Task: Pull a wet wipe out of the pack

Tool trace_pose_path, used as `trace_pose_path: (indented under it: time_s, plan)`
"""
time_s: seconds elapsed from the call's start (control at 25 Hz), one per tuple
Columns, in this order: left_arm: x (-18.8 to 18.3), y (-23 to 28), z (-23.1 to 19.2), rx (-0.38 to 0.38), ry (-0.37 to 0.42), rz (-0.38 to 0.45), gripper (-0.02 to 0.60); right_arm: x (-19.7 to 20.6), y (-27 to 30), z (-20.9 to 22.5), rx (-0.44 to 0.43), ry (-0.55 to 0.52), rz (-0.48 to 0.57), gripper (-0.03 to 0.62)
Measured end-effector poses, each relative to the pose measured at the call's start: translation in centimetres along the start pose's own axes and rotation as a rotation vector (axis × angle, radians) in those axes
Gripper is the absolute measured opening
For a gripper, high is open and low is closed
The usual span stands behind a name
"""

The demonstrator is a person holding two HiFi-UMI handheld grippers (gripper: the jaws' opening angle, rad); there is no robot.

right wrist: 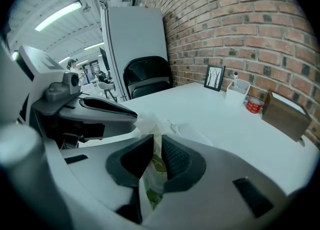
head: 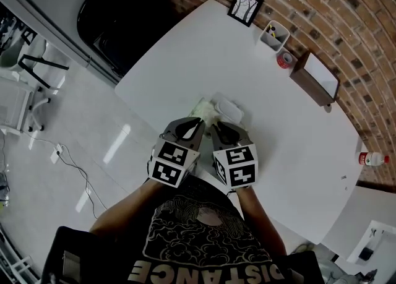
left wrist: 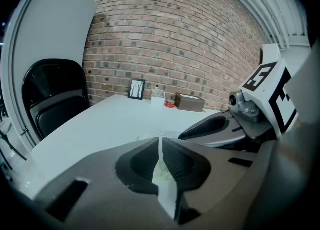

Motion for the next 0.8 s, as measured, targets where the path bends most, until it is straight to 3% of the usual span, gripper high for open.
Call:
trace_pose_path:
  time_s: [0.8]
  plan:
    - [-0.03,-0.26,0.55,-0.009,-0.012,0.012,0.032,0.33,-0.62,0.74,-0.013,0.094,0.029,0.017]
Point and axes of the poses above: the fingertips, and each gripper's own axes: y forward along the fingers, z to its right, x out of its underside, the point moved 8 cm from there along -y, backward along the fingers, and after that the axes turned 2 degrees about -x, right-handed, at the moved point
